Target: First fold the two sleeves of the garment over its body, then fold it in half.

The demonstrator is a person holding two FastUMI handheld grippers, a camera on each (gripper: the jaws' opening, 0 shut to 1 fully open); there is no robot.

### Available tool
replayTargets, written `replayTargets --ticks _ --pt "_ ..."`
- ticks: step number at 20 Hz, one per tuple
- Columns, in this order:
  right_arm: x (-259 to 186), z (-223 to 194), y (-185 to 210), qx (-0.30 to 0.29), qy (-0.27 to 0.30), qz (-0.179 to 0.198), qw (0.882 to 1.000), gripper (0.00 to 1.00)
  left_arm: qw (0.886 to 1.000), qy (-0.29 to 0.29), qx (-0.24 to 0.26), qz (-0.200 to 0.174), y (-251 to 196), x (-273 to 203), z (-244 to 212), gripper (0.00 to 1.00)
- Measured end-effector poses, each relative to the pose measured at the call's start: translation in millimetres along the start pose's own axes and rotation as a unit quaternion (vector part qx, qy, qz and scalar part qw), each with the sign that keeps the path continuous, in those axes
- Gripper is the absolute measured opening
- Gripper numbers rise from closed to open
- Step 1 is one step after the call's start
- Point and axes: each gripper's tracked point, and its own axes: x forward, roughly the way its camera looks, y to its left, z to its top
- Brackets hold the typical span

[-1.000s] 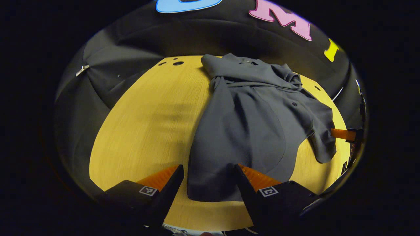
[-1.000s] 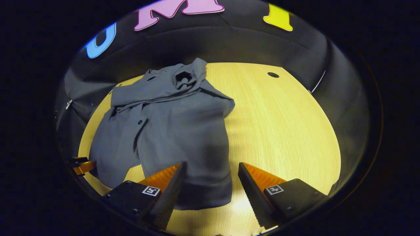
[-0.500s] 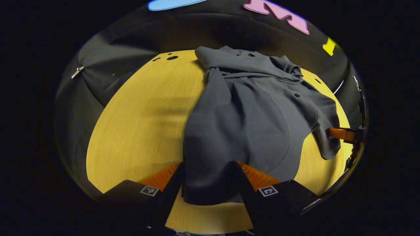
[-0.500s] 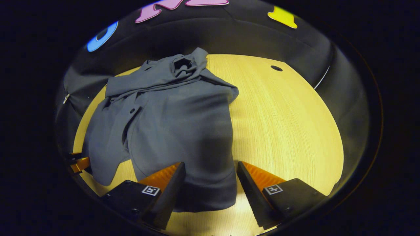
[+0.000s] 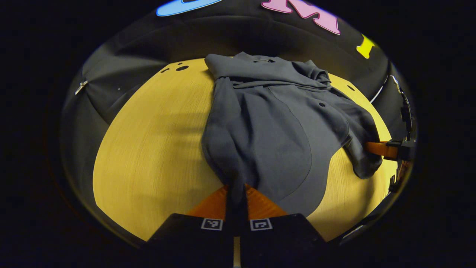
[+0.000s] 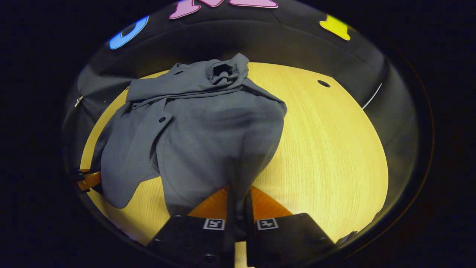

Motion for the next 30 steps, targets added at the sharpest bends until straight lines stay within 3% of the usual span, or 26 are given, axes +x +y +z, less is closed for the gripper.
replayTargets --ticks 1,4,10,13,20,21,30 --pt "-4 0 2 -0.005 0.004 0.007 1.0 0.12 1.0 -0.002 0.006 0.004 -1 1 0 0.06" --pt "-3 -2 1 0.01 0.014 0.02 1.0 0.08 1.0 -0.009 0.002 -0.007 -3 -1 0 0.06" --pt "-14 14 -1 0.032 -0.004 0.023 0.999 0.07 0.994 -0.016 -0.1 -0.032 -2 -18 14 0.05" --pt "-19 27 -1 0.036 -0.014 0.025 0.999 0.07 0.991 -0.024 -0.126 -0.037 2 -28 31 0.05" --pt "-29 97 13 0.039 -0.07 0.045 0.996 0.07 0.985 -0.083 -0.136 -0.065 -3 -52 113 0.02" --pt "-31 109 15 0.039 -0.079 0.05 0.995 0.07 0.984 -0.092 -0.135 -0.07 -4 -54 128 0.06" --pt "-17 217 27 0.021 -0.155 0.067 0.985 0.07 0.971 -0.171 -0.132 -0.099 -13 -51 256 0.05"
